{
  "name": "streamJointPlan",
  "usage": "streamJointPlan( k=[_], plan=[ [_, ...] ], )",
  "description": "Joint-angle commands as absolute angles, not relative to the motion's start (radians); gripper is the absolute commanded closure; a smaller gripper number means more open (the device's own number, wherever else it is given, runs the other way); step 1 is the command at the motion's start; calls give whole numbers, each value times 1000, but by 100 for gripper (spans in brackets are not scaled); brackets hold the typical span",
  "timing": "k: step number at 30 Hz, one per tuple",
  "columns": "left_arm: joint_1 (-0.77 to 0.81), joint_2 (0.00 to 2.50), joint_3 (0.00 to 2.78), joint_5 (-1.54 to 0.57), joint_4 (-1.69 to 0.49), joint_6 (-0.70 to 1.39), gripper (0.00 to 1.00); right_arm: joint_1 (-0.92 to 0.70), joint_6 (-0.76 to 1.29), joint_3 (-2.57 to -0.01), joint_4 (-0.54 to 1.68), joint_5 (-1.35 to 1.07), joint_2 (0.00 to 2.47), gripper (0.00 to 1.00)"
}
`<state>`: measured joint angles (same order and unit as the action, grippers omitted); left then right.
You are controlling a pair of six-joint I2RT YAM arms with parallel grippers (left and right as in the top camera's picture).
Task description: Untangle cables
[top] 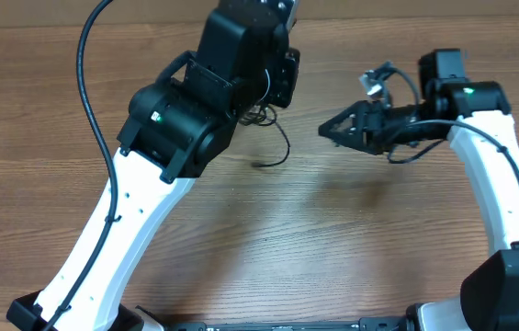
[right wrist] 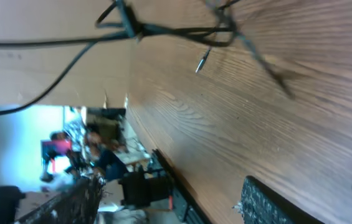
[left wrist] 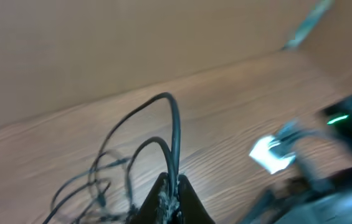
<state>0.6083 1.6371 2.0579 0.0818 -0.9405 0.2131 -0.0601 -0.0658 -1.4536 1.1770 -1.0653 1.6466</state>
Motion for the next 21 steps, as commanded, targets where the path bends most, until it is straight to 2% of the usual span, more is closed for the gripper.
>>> streamJointPlan(
  k=[1,6,8,16,21],
  plan=[
    [592,1594,2093,-318,-854,161,96,-109,25,-1471,1072,-1047,1637,29],
    [586,1591,2119,-441,-825,188,96,-146,180,-1471,879,-1046,1637,14],
    [584,1588,2134,-498,-825,187,96,-156,222,-1471,838,-1011,1637,13],
    [543,1518,2240,-543,-830,187,96,-203,326,-1449,873,-532,1640,15],
    [477,1421,2265,-487,-830,187,96,-207,392,-1396,877,-369,1641,7]
  ],
)
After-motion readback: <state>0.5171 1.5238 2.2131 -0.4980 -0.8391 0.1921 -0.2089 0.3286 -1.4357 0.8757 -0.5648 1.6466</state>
